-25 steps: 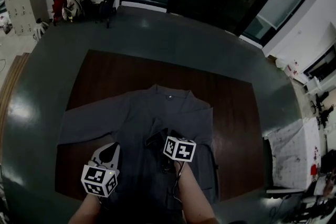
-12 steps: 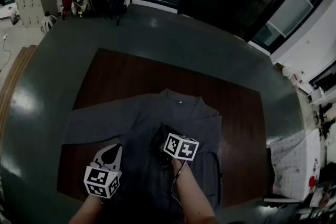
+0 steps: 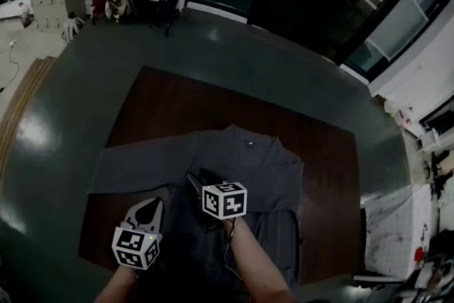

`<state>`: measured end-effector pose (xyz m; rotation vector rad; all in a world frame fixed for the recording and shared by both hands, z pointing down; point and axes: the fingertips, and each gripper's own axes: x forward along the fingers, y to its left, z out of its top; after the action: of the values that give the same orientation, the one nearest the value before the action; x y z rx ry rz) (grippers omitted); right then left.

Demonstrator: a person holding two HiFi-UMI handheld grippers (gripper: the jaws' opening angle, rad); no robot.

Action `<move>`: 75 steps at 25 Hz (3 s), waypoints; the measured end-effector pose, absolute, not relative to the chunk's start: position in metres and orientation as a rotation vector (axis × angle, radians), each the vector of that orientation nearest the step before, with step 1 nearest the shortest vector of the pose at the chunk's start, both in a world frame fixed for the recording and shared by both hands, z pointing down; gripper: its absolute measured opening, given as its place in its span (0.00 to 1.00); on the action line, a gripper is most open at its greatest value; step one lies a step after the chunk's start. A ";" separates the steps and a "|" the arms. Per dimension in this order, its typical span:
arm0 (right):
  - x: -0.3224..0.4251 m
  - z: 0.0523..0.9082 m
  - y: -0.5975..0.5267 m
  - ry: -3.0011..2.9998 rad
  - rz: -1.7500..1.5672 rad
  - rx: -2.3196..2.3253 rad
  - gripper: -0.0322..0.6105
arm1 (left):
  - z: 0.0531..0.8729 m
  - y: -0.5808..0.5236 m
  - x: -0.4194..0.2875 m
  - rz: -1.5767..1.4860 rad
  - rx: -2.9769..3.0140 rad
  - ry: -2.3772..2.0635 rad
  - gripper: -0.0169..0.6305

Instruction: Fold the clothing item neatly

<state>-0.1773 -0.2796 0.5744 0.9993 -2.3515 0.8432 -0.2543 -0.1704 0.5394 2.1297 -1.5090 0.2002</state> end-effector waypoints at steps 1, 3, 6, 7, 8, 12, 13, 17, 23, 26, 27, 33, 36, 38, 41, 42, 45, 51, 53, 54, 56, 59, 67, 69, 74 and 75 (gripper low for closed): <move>-0.176 0.571 -0.276 -2.360 0.834 0.998 0.29 | 0.539 -0.169 -0.256 0.197 2.129 -1.514 0.04; -0.171 0.566 -0.267 -2.380 0.837 1.003 0.29 | 0.538 -0.167 -0.258 0.193 2.135 -1.519 0.04; -0.159 0.559 -0.248 -2.417 0.877 1.030 0.29 | 0.537 -0.162 -0.260 0.188 2.143 -1.514 0.04; -0.154 0.557 -0.242 -2.424 0.893 1.048 0.29 | 0.536 -0.160 -0.260 0.188 2.146 -1.509 0.04; -0.146 0.556 -0.235 -2.426 0.907 1.069 0.29 | 0.536 -0.157 -0.259 0.190 2.150 -1.502 0.04; -0.108 0.547 -0.216 -2.436 0.936 1.186 0.16 | 0.529 -0.149 -0.247 0.208 2.174 -1.480 0.04; -0.098 0.541 -0.212 -2.457 0.942 1.214 0.05 | 0.526 -0.148 -0.244 0.204 2.179 -1.482 0.04; -0.070 0.500 -0.200 -2.605 0.929 1.311 0.03 | 0.510 -0.139 -0.239 0.166 2.186 -1.526 0.04; -0.025 0.437 -0.175 -2.725 0.666 1.473 0.03 | 0.487 -0.092 -0.223 0.193 2.185 -1.637 0.04; -0.021 0.414 -0.153 -2.803 0.582 1.457 0.03 | 0.478 -0.061 -0.215 0.241 2.196 -1.675 0.04; -0.022 0.410 -0.145 -2.826 0.557 1.442 0.03 | 0.477 -0.052 -0.214 0.252 2.191 -1.695 0.04; -0.030 0.400 -0.100 -2.923 0.530 1.323 0.03 | 0.476 -0.012 -0.215 0.176 2.078 -1.781 0.04; -0.039 0.389 -0.083 -2.987 0.580 1.242 0.03 | 0.467 -0.004 -0.216 0.173 2.079 -1.798 0.04; -0.048 0.384 -0.076 -2.990 0.542 1.202 0.03 | 0.460 -0.002 -0.218 0.185 2.092 -1.816 0.04; -0.067 0.379 -0.070 -2.998 0.548 1.176 0.03 | 0.450 -0.001 -0.224 0.177 2.111 -1.823 0.04; -0.074 0.379 -0.069 -3.002 0.557 1.170 0.03 | 0.448 -0.001 -0.228 0.175 2.117 -1.822 0.04; -0.103 0.380 -0.065 -3.002 0.568 1.151 0.03 | 0.445 -0.003 -0.247 0.181 2.140 -1.816 0.04; -0.169 0.389 -0.071 -2.946 0.569 1.209 0.03 | 0.459 -0.015 -0.321 0.167 2.133 -1.777 0.04; -0.194 0.393 -0.078 -2.919 0.571 1.258 0.03 | 0.464 -0.023 -0.352 0.171 2.140 -1.758 0.04; -0.207 0.395 -0.083 -2.906 0.572 1.286 0.03 | 0.466 -0.028 -0.367 0.177 2.148 -1.745 0.04; -0.236 0.398 -0.090 -2.879 0.579 1.336 0.03 | 0.470 -0.035 -0.396 0.189 2.171 -1.710 0.04; -0.277 0.403 -0.098 -2.841 0.585 1.386 0.03 | 0.476 -0.043 -0.436 0.186 2.189 -1.656 0.04; -0.340 0.421 -0.104 -2.756 0.641 1.503 0.03 | 0.490 -0.055 -0.508 0.194 2.193 -1.592 0.04; -0.343 0.424 -0.102 -2.739 0.655 1.518 0.03 | 0.495 -0.053 -0.515 0.205 2.187 -1.577 0.04; -0.333 0.435 -0.100 -2.728 0.677 1.513 0.03 | 0.511 -0.047 -0.519 0.208 2.166 -1.582 0.04; -0.331 0.436 -0.101 -2.732 0.682 1.507 0.03 | 0.514 -0.045 -0.519 0.206 2.159 -1.598 0.04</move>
<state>-0.3305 -0.1006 0.4362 1.5065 -2.7318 0.6821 -0.5191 -0.0453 0.5141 2.1589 -1.5984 0.2059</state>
